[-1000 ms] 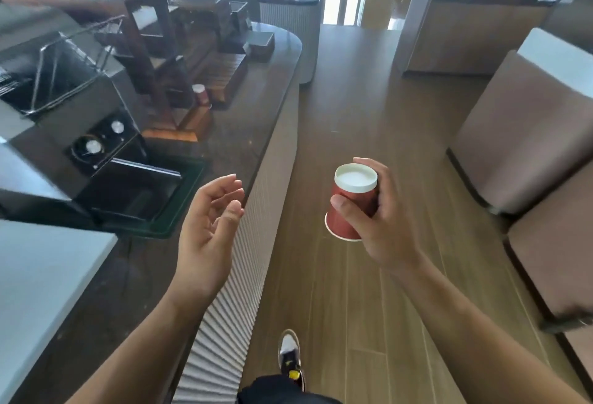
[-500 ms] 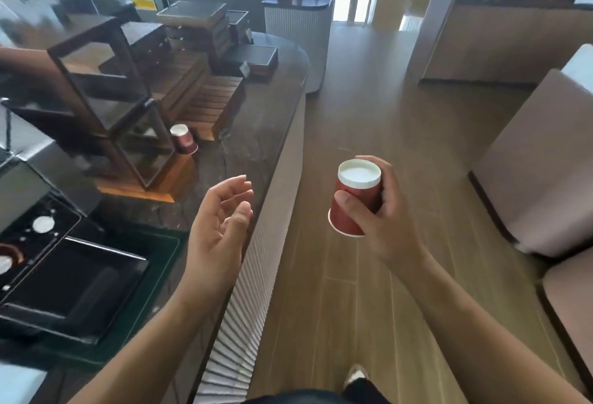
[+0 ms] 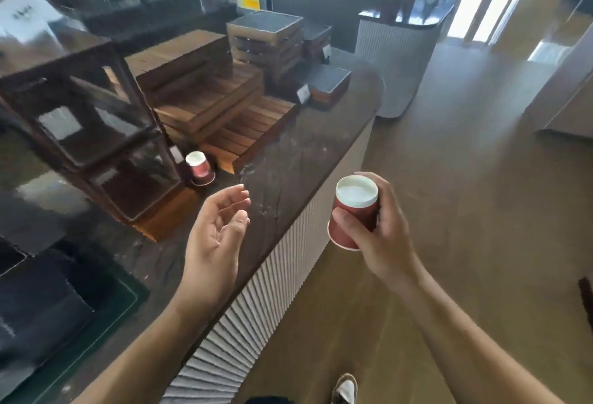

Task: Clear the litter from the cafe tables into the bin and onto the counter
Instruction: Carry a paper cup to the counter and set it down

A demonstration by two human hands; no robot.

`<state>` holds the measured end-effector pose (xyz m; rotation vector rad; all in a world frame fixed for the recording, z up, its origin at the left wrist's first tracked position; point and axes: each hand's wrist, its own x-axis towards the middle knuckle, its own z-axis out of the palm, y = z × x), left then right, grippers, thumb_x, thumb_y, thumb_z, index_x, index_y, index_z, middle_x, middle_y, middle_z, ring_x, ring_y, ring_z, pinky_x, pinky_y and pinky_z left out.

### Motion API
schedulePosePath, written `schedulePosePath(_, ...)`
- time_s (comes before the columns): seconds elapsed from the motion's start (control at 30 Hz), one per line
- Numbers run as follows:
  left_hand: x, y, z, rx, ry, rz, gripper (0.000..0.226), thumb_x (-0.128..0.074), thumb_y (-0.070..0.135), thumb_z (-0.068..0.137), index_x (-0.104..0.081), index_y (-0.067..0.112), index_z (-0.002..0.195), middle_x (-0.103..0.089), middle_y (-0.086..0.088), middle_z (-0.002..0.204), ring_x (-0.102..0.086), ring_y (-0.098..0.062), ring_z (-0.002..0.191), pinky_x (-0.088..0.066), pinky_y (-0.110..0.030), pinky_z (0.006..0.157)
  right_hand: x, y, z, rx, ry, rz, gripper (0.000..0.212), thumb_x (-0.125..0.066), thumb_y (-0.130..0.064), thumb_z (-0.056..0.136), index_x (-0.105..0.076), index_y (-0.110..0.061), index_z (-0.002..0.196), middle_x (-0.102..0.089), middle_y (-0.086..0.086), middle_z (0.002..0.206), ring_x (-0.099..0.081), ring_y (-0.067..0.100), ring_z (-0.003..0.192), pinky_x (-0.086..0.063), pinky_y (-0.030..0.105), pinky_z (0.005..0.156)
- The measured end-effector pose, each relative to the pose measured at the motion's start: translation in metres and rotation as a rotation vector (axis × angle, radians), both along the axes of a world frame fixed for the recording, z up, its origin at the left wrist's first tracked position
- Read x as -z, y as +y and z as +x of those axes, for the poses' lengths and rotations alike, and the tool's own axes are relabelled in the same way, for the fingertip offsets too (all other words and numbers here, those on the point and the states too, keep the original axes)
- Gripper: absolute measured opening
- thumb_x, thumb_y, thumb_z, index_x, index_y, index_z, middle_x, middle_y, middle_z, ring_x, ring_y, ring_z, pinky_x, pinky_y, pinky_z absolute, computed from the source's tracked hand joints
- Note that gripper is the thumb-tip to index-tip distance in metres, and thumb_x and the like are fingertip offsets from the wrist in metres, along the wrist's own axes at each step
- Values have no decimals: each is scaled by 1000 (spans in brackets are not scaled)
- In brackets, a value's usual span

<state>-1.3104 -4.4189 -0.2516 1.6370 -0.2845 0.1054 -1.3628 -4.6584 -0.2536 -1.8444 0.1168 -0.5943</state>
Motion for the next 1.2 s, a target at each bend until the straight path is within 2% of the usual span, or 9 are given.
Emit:
schedulePosePath(0.1, -1, -26, 18, -83, 1, -11, 34, -53, 30, 98, -62, 55, 119, -69, 15, 127, -64, -14, 127, -50, -49, 114, 2, -27, 42, -118, 7, -17, 57, -76, -54, 78, -51, -47, 129, -62, -13, 132, -59, 19, 126, -50, 45, 111)
schedulePosePath(0.2, 3, -40, 29, -150, 21, 13, 36, -53, 29, 99, -62, 58, 119, -68, 16, 128, -63, -11, 129, -51, -45, 113, 5, -35, 77, -213, 27, 4, 58, -76, -54, 78, -51, -49, 130, -61, -25, 129, -59, 9, 123, -49, 25, 105)
schedulePosePath(0.3, 7, -45, 43, -236, 29, 13, 30, -54, 34, 99, -60, 46, 126, -67, 15, 129, -62, -12, 130, -51, -44, 113, 10, -36, 112, -326, 36, 22, 57, -77, -51, 80, -51, -48, 130, -59, -32, 123, -60, 1, 117, -47, 9, 94)
schedulePosePath(0.4, 9, -43, 57, -325, 23, 2, 32, -56, 44, 96, -60, 43, 127, -67, 16, 129, -62, -13, 131, -52, -40, 111, 13, -32, 148, -416, 49, 35, 59, -77, -53, 78, -50, -47, 131, -59, -31, 121, -60, 1, 115, -49, 10, 92)
schedulePosePath(0.5, 15, -37, 71, -412, 30, 9, 29, -54, 35, 99, -61, 43, 127, -67, 20, 127, -62, -9, 130, -53, -38, 110, 15, -22, 182, -479, 51, 15, 62, -76, -56, 77, -49, -48, 132, -58, -20, 128, -58, 4, 120, -50, 15, 97)
schedulePosePath(0.7, 24, -17, 111, -575, 23, 42, 29, -55, 33, 100, -60, 50, 124, -66, 23, 125, -62, -5, 127, -53, -42, 112, 13, 11, 255, -598, 41, -40, 62, -80, -51, 76, -48, -50, 129, -56, -12, 132, -55, 1, 120, -46, 7, 95)
schedulePosePath(0.77, 23, -10, 125, -617, 31, 29, 30, -55, 37, 98, -60, 55, 121, -66, 21, 125, -62, -7, 128, -53, -45, 111, 13, 23, 277, -641, 42, -46, 63, -83, -44, 77, -49, -48, 129, -57, -14, 132, -56, 1, 120, -47, 8, 95)
schedulePosePath(0.93, 23, 8, 151, -677, 20, 49, 31, -56, 38, 98, -59, 43, 128, -66, 20, 126, -62, -9, 128, -55, -44, 110, 10, 53, 322, -744, 20, -25, 57, -85, -32, 81, -52, -45, 127, -60, -21, 125, -59, 3, 118, -50, 12, 95)
schedulePosePath(1.2, 26, 23, 159, -810, 30, 9, 40, -56, 52, 94, -62, 38, 131, -67, 12, 130, -62, -20, 130, -54, -55, 109, 16, 93, 372, -846, 23, -22, 57, -85, -44, 80, -52, -52, 126, -59, -31, 123, -59, 5, 121, -53, 16, 94)
